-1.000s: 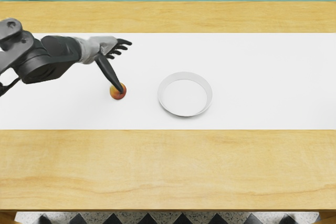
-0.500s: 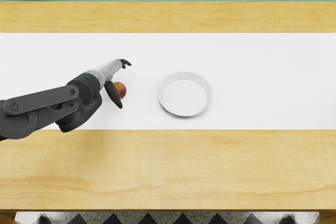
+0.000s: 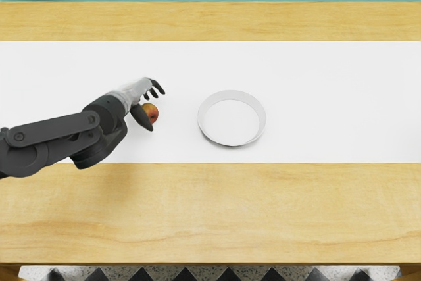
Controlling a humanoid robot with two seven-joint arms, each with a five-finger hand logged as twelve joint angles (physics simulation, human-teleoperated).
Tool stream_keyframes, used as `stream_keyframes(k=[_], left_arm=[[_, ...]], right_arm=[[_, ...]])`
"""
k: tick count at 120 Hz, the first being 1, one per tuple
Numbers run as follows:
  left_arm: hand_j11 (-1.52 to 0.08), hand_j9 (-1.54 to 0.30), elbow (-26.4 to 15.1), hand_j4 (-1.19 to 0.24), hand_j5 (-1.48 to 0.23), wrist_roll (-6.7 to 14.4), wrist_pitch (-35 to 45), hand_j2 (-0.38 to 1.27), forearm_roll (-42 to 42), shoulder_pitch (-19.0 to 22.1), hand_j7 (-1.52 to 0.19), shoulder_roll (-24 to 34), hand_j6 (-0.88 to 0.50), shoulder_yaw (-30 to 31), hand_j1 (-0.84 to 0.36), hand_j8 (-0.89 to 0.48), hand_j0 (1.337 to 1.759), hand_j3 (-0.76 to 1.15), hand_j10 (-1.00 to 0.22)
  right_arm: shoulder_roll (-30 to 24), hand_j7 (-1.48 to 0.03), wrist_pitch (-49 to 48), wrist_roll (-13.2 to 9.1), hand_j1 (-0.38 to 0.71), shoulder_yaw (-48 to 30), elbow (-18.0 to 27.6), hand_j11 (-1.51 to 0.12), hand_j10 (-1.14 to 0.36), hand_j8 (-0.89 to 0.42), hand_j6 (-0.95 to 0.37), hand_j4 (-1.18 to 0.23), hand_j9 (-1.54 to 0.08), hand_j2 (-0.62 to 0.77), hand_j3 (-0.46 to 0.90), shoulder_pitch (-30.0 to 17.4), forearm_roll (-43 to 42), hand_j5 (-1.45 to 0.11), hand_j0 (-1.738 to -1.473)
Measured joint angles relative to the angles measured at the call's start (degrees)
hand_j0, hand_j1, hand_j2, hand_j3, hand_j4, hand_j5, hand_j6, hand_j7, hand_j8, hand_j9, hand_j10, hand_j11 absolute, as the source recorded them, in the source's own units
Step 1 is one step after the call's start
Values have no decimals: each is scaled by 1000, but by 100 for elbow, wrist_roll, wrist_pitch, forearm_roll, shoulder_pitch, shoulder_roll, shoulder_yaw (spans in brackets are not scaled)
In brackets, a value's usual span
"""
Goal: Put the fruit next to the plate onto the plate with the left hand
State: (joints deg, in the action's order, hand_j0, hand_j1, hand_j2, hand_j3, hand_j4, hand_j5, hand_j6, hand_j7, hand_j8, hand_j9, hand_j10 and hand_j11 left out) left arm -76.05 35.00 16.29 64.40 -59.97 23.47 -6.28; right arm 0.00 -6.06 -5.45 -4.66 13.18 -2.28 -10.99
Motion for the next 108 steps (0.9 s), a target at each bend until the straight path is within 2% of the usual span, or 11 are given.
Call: stream_keyframes(k=[53, 59, 69, 80, 108], left_arm=[[-631, -631, -4, -487, -632, 0, 69, 100, 1, 7, -632, 7, -487, 99, -232, -484, 1658, 0, -487], [-649, -649, -1, -515, -631, 0, 91, 108, 30, 76, -641, 12, -491, 97, -243, -445, 1658, 0, -505], [-669, -670, 1, -542, -639, 0, 130, 114, 37, 82, -665, 9, -546, 97, -258, -484, 1658, 0, -524], [-693, -694, 2, -550, -674, 0, 145, 128, 20, 82, -691, 9, -553, 100, -278, -514, 1658, 0, -539], [-775, -775, 2, -594, -769, 1, 149, 200, 9, 82, -773, 5, -528, 100, -305, -485, 1656, 0, -591]], right_arm=[[0, -24, 0, 0, -327, 0, 0, -24, -18, -18, -18, -18, -24, -4, 0, 0, 0, -24, -1658], [0, -24, 0, 0, -327, 0, 0, -24, -18, -18, -18, -18, -24, -4, 0, 0, 1, -24, -1658], [0, -24, 0, 0, -327, 0, 0, -24, -18, -18, -18, -18, -24, -4, 0, 0, 1, -24, -1658], [0, -24, 0, 0, -327, 0, 0, -24, -18, -18, -18, -18, -24, -4, 0, 1, 1, -24, -1658], [0, -24, 0, 0, -327, 0, 0, -24, -18, -18, -18, -18, -24, -4, 0, 0, 1, -24, -1658]])
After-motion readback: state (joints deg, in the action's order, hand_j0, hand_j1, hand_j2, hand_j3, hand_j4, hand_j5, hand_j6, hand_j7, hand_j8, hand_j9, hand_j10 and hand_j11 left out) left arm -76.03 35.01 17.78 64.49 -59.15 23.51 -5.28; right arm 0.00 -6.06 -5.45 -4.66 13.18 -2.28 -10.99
